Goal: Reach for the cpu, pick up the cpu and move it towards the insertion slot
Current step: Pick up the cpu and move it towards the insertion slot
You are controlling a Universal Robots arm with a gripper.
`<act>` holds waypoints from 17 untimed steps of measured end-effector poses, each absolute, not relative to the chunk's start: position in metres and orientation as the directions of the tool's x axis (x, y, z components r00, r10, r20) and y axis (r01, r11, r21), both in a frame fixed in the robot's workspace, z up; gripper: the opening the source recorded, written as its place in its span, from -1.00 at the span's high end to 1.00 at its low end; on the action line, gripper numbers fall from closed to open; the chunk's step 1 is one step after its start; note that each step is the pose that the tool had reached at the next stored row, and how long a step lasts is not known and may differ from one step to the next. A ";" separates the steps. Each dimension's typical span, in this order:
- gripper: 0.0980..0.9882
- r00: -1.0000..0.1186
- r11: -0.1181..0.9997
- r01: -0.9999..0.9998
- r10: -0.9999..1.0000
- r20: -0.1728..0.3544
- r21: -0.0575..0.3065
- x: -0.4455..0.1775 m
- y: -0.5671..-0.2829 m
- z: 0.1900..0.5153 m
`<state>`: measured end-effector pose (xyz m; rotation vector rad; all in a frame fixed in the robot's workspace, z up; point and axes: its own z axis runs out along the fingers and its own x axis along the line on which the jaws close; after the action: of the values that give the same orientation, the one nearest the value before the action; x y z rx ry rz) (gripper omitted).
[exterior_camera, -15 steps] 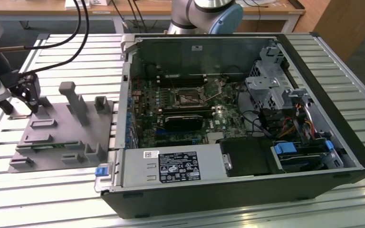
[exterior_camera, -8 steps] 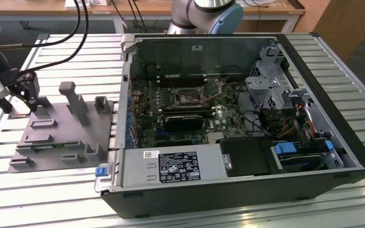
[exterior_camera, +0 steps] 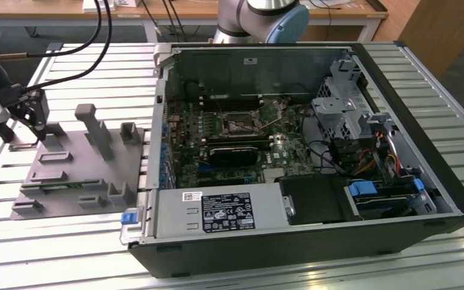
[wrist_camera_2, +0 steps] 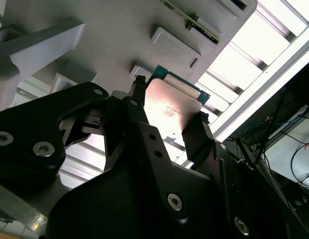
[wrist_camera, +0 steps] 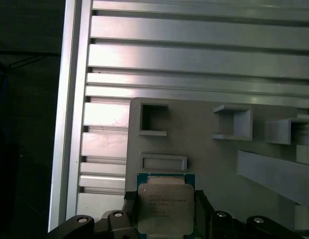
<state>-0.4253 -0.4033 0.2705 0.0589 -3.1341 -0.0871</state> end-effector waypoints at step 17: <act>0.00 -0.999 0.998 -0.037 -0.038 0.005 0.056 -0.425 -0.403 0.277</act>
<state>-0.4254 -0.4033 0.2767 0.0589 -3.1340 -0.0870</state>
